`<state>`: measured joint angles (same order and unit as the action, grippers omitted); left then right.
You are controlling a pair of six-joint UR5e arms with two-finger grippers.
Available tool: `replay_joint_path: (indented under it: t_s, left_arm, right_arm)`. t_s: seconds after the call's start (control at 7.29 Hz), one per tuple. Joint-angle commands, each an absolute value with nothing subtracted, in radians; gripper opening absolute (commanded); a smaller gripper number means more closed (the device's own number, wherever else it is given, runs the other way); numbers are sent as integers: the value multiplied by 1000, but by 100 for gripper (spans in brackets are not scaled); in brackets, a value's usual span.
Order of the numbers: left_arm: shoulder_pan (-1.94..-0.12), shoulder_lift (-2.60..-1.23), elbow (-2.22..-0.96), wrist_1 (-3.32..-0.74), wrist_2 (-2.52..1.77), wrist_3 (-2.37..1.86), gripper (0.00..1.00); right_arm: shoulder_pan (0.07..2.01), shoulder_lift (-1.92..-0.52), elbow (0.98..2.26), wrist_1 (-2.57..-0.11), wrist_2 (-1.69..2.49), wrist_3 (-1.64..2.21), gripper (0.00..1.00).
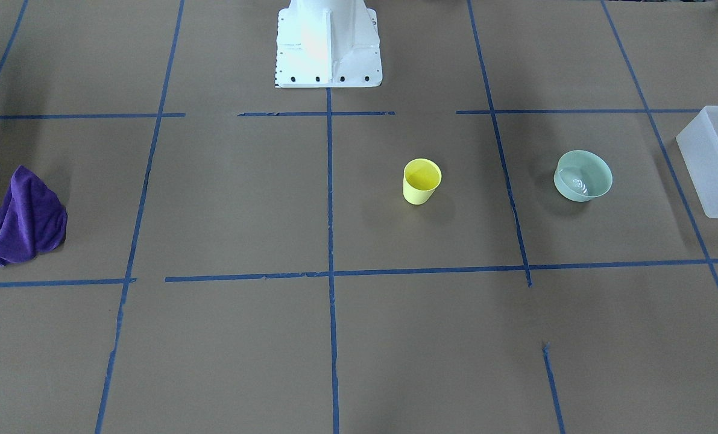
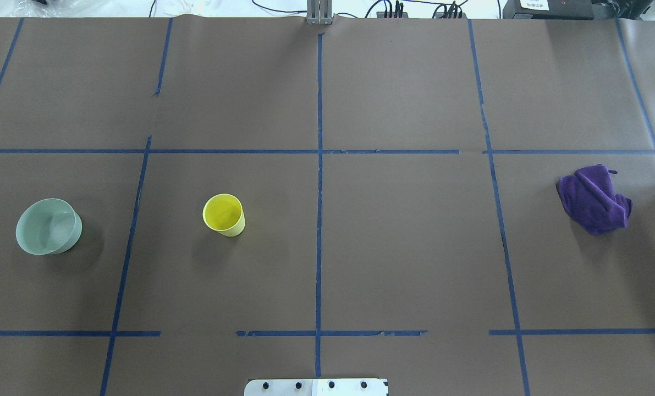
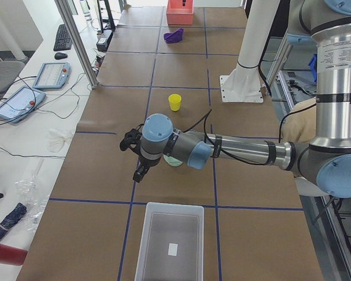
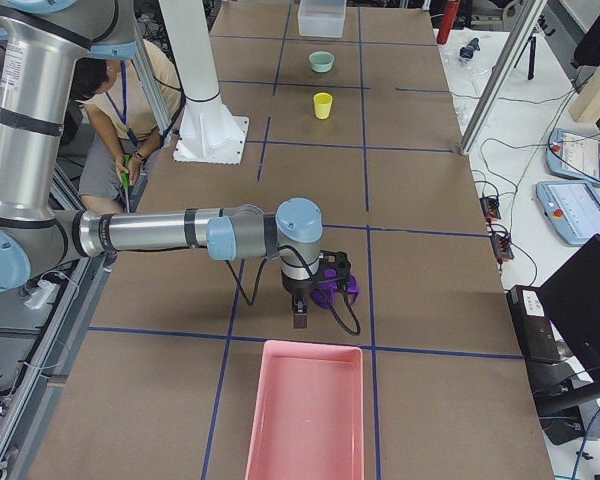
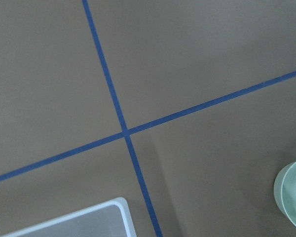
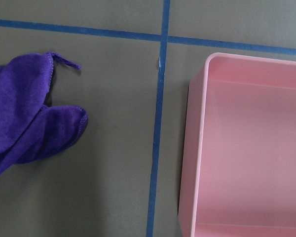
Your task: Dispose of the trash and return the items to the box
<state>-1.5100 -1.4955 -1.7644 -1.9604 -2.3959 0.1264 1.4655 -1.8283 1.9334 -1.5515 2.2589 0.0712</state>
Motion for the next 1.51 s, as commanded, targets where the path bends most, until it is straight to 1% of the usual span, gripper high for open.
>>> replay_joint_path:
  t_s: [0.0,0.14,0.27,0.41,0.55,0.69,0.82,0.96,1.1,1.24,1.37]
  left_arm:
    - [-1422,-1604,-1729,-2132,-2396,109,100]
    - [-1419,-1673,-1714,-2204,-2398,31,100]
    - [-1369,-1681,-1729,-2306,-2399,-136,100]
    - [-1308,-1699,-1742,-2424,-2387,-460,100]
    - [-1199,-1710,-1778,-2448,-2284,-632,100]
    - [-1078,-1730,-1802,-2438,-2149,-779,100]
    - [-958,-1779,-1828,-2357,-2029,-870,100]
    - [-830,-1796,-1921,-2192,-1868,-894,100]
    - [-787,-1862,-1966,-1978,-1861,-938,100]
    - [-731,-1861,-1968,-1942,-1846,-1012,100]
    - [-648,-1861,-1938,-1939,-1753,-1137,100]
  right_arm:
    - [1460,-1790,1992,-1493,2304,81,100]
    - [1460,-1781,2012,-1486,2299,84,100]
    - [1460,-1769,2014,-1485,2315,119,100]
    - [1462,-1755,2034,-1483,2341,208,100]
    - [1460,-1741,2034,-1479,2342,347,100]
    - [1460,-1746,2017,-1401,2342,365,100]
    - [1460,-1759,1988,-1306,2341,362,100]
    - [1459,-1763,1976,-1242,2333,362,100]
    - [1459,-1767,1971,-1239,2332,362,100]
    - [1459,-1767,1967,-1239,2332,362,100]
    - [1456,-1767,1965,-1239,2332,362,100]
